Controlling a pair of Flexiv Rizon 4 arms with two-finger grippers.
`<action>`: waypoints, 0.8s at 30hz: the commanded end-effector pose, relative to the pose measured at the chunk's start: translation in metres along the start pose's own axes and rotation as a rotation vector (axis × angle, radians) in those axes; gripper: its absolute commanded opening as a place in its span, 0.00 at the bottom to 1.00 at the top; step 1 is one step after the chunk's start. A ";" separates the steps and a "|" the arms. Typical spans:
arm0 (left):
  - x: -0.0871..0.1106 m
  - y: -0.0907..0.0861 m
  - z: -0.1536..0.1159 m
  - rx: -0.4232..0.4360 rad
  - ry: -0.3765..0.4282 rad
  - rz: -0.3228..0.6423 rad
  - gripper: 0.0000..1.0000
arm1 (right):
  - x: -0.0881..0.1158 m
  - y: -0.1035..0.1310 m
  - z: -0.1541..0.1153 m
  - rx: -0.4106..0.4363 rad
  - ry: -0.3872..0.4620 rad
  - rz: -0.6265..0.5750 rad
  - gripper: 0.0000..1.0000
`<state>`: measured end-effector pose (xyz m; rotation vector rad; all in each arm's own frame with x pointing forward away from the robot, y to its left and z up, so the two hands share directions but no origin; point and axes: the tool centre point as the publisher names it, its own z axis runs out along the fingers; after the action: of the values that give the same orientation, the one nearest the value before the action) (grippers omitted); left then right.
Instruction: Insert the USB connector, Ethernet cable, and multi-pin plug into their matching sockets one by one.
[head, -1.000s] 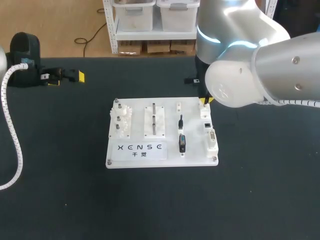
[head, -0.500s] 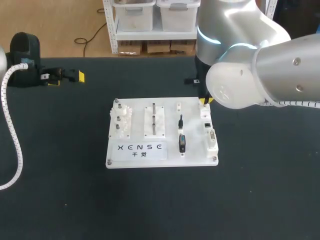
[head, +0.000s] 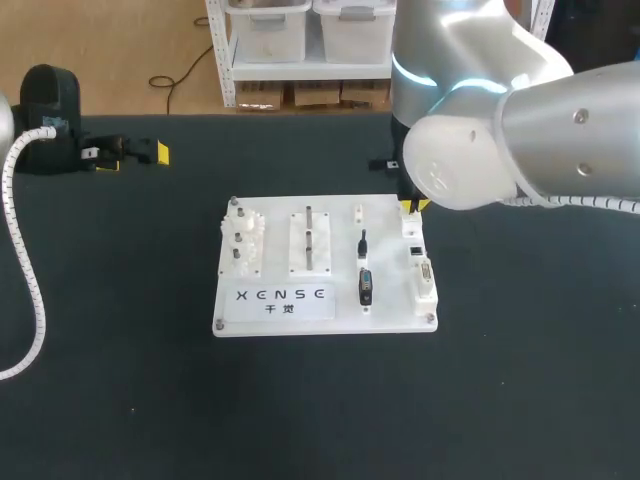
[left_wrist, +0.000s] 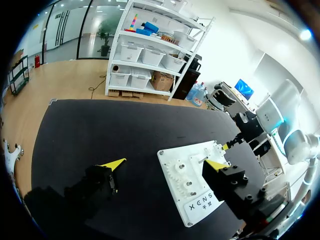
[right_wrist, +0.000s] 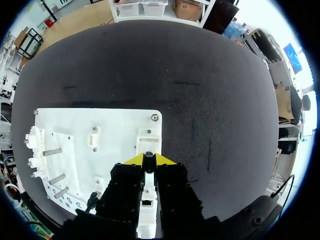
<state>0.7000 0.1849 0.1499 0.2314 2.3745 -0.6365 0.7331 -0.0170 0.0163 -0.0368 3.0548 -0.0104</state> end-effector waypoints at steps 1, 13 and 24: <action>0.000 0.000 0.000 0.000 0.000 0.000 1.00 | -0.006 0.000 0.011 0.012 0.057 0.002 0.00; 0.000 0.000 0.000 0.000 0.000 0.000 1.00 | -0.007 0.003 0.008 0.014 0.052 -0.033 0.49; 0.000 0.000 0.000 0.000 0.000 0.000 1.00 | -0.005 0.003 -0.022 0.025 -0.026 -0.058 1.00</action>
<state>0.7000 0.1849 0.1499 0.2314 2.3745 -0.6365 0.7493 -0.0095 0.0297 -0.1246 3.0655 -0.0612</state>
